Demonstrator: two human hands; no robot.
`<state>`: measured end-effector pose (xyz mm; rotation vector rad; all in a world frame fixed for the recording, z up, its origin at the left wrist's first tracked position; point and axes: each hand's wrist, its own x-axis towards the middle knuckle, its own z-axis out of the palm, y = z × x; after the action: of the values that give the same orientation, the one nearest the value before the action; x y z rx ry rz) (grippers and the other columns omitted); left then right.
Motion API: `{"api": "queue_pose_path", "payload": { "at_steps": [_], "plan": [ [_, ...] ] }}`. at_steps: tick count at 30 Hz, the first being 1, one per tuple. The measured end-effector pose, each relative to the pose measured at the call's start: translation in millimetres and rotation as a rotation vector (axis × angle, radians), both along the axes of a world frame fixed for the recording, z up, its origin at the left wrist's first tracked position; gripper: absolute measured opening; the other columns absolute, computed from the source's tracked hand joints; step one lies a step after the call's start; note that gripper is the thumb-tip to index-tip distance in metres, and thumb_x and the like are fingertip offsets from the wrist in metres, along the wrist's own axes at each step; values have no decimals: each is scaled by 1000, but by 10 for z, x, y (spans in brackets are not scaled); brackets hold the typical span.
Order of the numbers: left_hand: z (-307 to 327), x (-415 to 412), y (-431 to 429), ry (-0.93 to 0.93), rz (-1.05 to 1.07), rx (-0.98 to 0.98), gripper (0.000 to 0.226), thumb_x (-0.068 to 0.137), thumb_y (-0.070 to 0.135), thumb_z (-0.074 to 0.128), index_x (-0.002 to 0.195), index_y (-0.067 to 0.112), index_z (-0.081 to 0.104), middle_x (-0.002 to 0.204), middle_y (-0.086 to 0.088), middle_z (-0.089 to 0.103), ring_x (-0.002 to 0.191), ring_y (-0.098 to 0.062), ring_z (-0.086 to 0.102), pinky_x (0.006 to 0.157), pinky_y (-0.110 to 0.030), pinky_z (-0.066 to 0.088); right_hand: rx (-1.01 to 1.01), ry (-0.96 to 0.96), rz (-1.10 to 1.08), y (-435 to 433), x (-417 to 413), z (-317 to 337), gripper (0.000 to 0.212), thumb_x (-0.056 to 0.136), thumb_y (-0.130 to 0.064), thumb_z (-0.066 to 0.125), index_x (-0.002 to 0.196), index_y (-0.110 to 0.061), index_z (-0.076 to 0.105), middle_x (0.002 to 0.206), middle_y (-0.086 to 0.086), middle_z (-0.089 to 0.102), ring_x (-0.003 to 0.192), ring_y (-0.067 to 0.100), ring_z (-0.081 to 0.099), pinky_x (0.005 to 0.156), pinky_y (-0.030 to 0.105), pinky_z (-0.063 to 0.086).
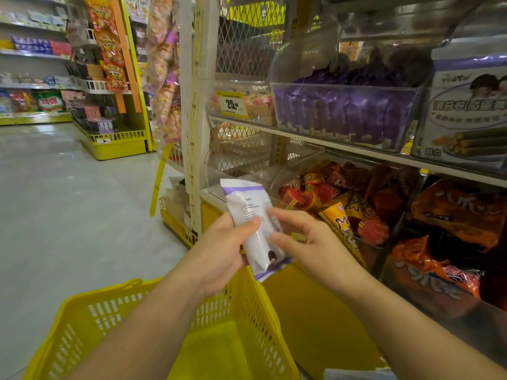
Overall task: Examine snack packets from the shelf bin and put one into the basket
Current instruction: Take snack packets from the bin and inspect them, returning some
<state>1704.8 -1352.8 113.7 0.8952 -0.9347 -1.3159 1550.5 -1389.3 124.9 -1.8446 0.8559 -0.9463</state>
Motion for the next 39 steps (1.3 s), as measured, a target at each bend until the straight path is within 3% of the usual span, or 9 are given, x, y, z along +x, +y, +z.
{"api": "queue_pose_path", "payload": {
  "at_steps": [6,8,13,17,21,24,27,31,39],
  "plan": [
    [-17,30,-16,161,-173,-38,43,90,16,51,134,19,52,128,-10,65,116,-29,63,87,-48,56,450,-345,240,-87,-75,38,33,91,-15,57,123,-16,61,115,8,71,106,28,67,88,41,57],
    [-34,31,-47,121,-98,-54,39,93,15,51,130,27,55,124,-6,68,112,-27,66,84,-47,57,440,-335,254,-98,-93,34,30,93,-12,55,122,-16,61,118,9,70,108,30,66,89,45,55],
    [-39,34,-94,-273,205,-145,52,98,14,55,96,66,55,98,24,70,93,-5,71,74,-36,60,298,-226,200,-98,-127,45,31,93,-3,55,120,-17,55,107,3,74,97,21,71,69,29,59],
    [-50,41,-91,-312,248,-223,35,95,23,59,101,57,62,111,20,69,94,-2,70,70,-28,59,133,-104,201,-56,-124,54,38,90,2,58,122,-19,53,107,3,73,99,19,70,78,31,59],
    [-39,73,-85,-200,303,-186,33,94,24,60,119,46,55,118,10,67,98,-6,69,77,-41,60,149,-142,296,-23,-111,80,56,92,6,53,128,-36,44,117,-5,68,109,15,66,79,29,58],
    [-17,126,-55,-186,225,-160,41,89,23,61,121,48,51,121,5,65,101,-10,69,78,-43,60,177,-158,354,-13,-114,102,67,94,7,50,125,-51,41,122,-10,65,113,16,64,78,39,59],
    [16,249,-16,-165,8,-99,54,91,16,57,131,49,42,117,3,70,105,-16,69,72,-40,59,346,-236,391,-34,-133,105,69,94,7,48,137,-45,35,126,0,65,112,25,65,80,54,57],
    [59,412,46,-129,-283,58,76,82,14,61,133,59,27,123,-4,68,109,-26,67,73,-44,60,586,-295,437,-37,-157,91,62,93,3,49,140,-36,36,123,11,66,98,28,70,65,40,58],
    [-9,511,55,-184,-401,48,105,77,-5,70,147,51,15,136,3,60,115,-29,63,85,-40,58,736,-433,413,-58,-138,100,55,82,0,55,131,-24,49,120,12,68,88,26,72,59,38,60]
  ]
}}
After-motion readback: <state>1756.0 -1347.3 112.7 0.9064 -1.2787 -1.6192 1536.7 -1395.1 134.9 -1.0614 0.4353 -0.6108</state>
